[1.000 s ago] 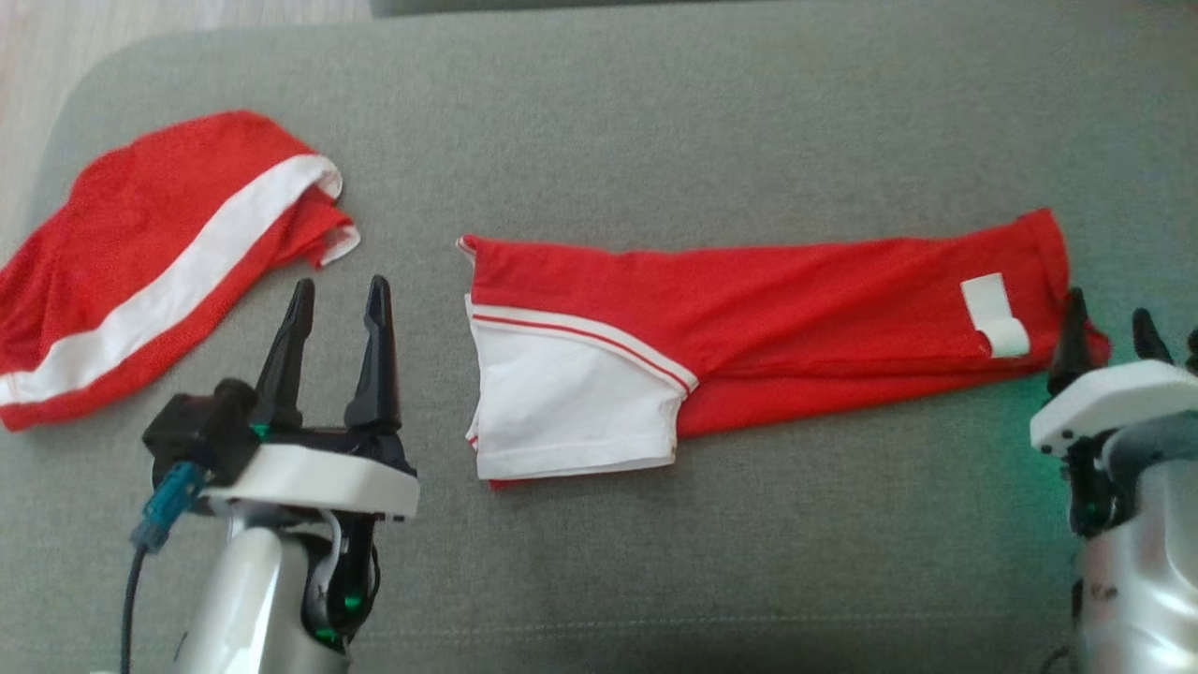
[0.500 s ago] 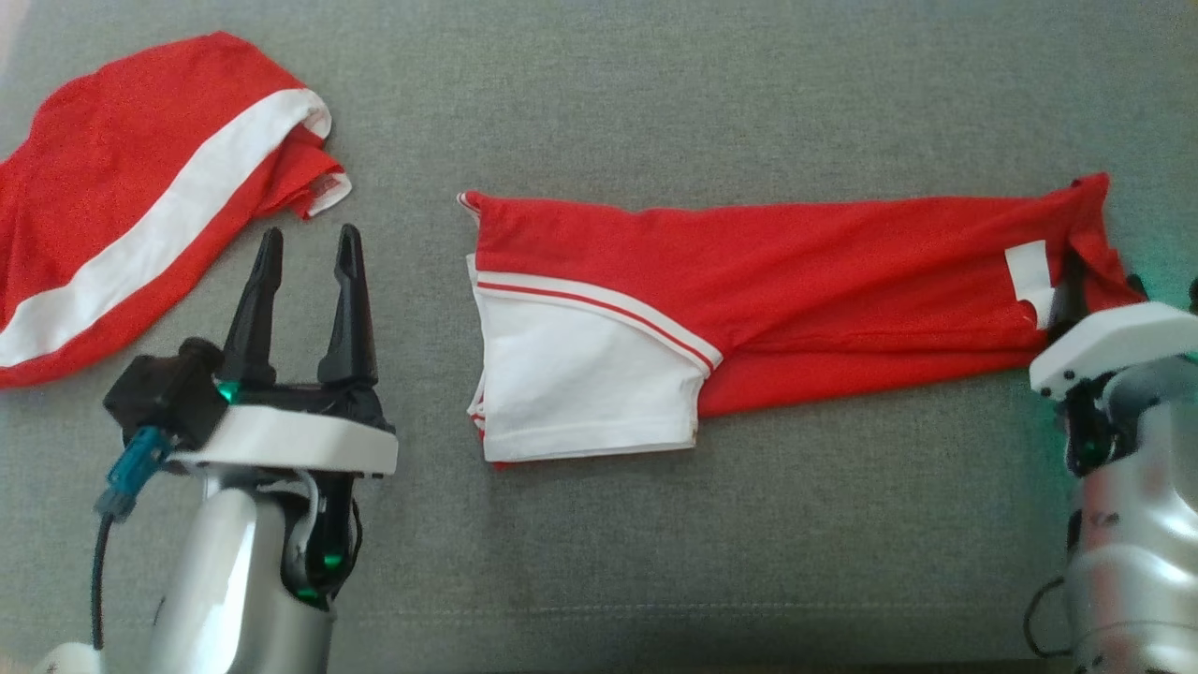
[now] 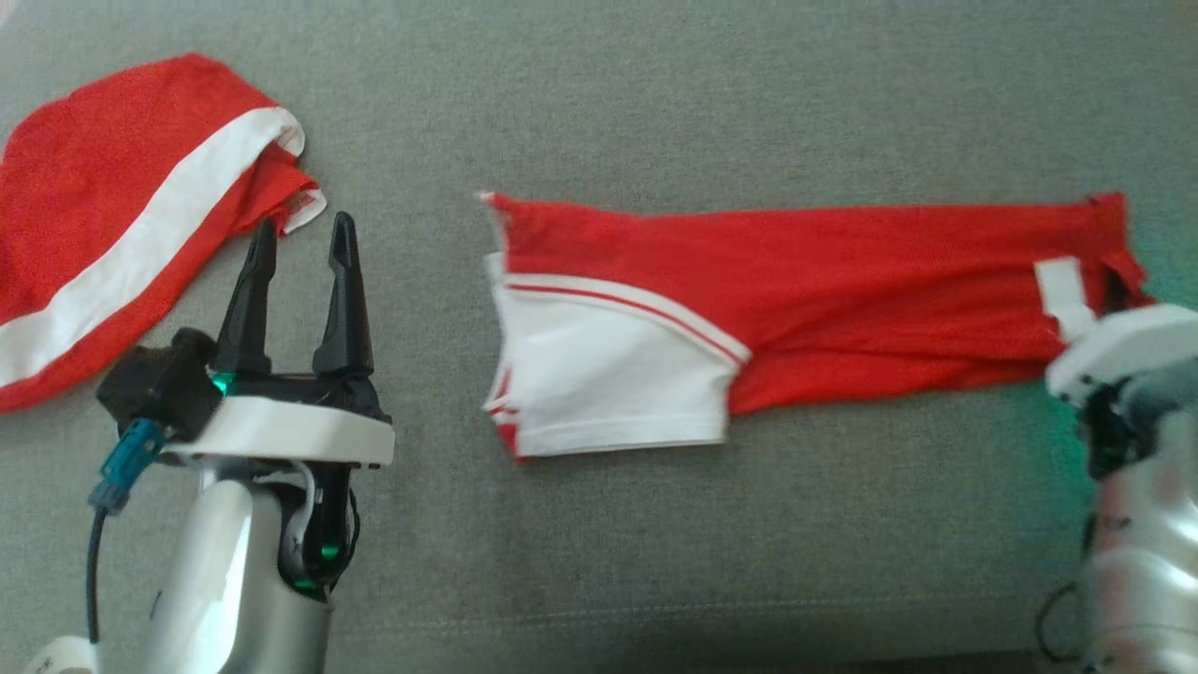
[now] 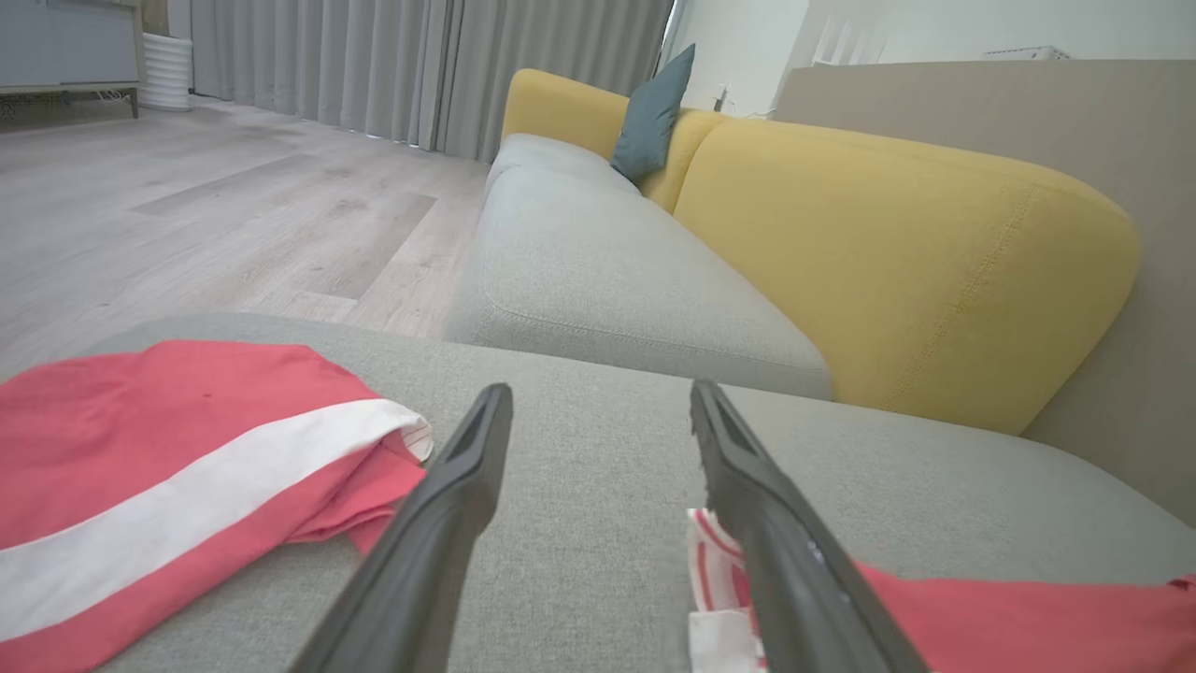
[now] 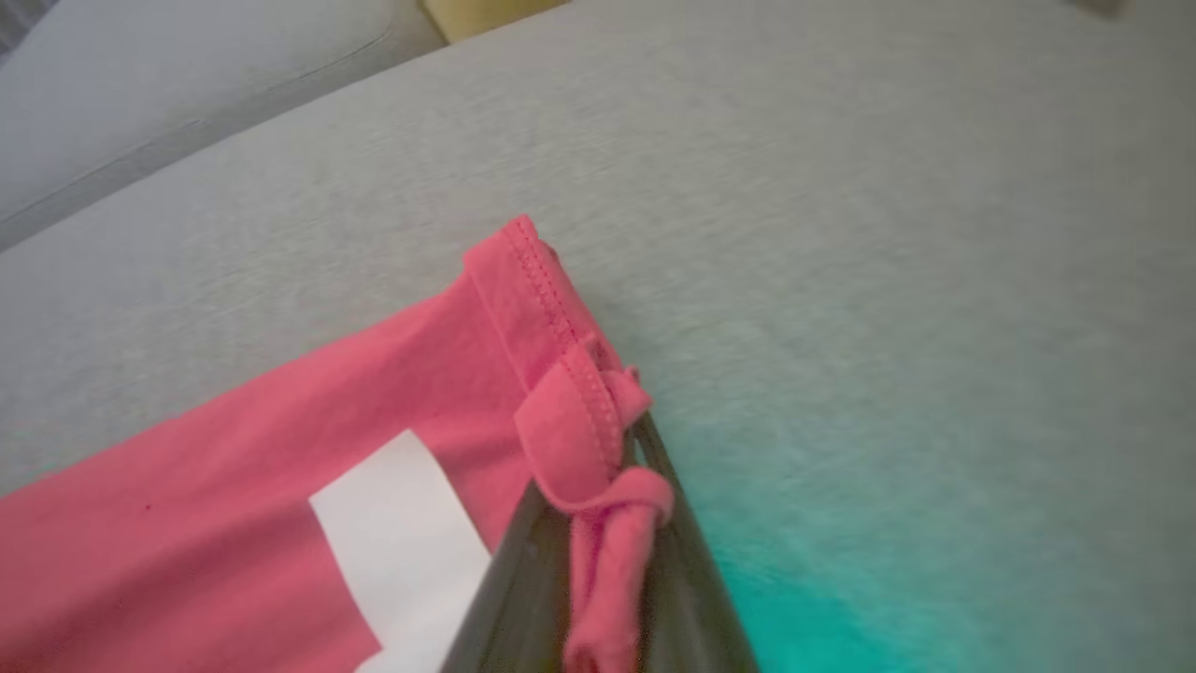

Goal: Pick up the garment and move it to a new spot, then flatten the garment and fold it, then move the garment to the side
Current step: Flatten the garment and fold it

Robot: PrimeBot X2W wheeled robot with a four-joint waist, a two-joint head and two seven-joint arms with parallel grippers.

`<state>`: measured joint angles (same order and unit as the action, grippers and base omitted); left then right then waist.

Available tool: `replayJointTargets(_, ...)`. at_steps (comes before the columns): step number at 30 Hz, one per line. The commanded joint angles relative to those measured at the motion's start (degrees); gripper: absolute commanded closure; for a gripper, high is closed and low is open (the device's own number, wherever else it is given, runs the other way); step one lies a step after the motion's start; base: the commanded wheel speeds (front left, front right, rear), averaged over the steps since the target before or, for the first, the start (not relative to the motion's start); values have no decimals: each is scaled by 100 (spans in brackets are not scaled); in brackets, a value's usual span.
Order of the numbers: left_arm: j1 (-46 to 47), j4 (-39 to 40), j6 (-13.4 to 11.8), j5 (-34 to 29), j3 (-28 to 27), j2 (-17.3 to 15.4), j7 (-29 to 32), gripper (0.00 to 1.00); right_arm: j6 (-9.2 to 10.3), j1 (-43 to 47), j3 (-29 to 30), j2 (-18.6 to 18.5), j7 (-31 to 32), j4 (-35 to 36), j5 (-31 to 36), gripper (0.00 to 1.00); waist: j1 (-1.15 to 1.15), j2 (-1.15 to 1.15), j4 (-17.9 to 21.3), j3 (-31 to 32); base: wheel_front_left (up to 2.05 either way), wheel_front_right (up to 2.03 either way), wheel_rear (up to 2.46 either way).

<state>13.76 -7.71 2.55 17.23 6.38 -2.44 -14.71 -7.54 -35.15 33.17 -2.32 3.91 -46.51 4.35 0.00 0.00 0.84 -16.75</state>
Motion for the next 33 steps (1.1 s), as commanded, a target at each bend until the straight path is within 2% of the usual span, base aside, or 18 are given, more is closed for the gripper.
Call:
replayJointTargets(1, 144, 170, 1, 0, -228, -44, -29, 0, 5, 124, 244, -110, 98, 403, 271, 100, 0, 0, 42, 85, 0, 0, 0)
replayJointTargets(6, 99, 171, -8, 18, -216, -44, -29, 0, 5, 175, 1294, -178, 329, 1194, 1260, 100, 0, 0, 63, 211, 0, 0, 0)
replayJointTargets(10, 61, 154, -13, 31, -208, -44, -29, 0, 5, 49, 1512, -102, 370, 1444, 1556, 100, 0, 0, 66, 298, 0, 0, 0)
replayJointTargets(14, -1, 124, -29, 64, -176, -44, -29, 0, 5, -15, 1388, -62, 361, 1393, 1556, 100, 0, 0, 54, 450, 0, 0, 0)
replayJointTargets(18, -81, 88, -43, 77, -179, -44, -29, 0, 5, -62, 970, -58, 257, 1123, 1201, 100, 0, 0, 37, 668, 0, 0, 0)
replayJointTargets(24, -310, 62, -96, 134, -205, -44, -29, 0, 5, -47, 47, -57, 229, 894, 448, 100, 0, 0, 21, 1089, 0, 0, 0)
replayJointTargets(27, -425, 66, -125, 170, -199, -44, -29, 0, 5, 5, -500, -56, 283, 836, -79, 100, 0, 0, -10, 1272, 0, 0, 0)
replayJointTargets(28, -503, 71, -145, 196, -189, -44, -29, 0, 5, 64, -899, -56, 325, 823, -453, 100, 0, 0, -33, 1366, 0, 0, 0)
replayJointTargets(33, -647, 93, -177, 222, -145, -44, -29, 0, 5, 270, -1962, -56, 313, 801, -1538, 100, 0, 0, -109, 1508, 0, 0, 0)
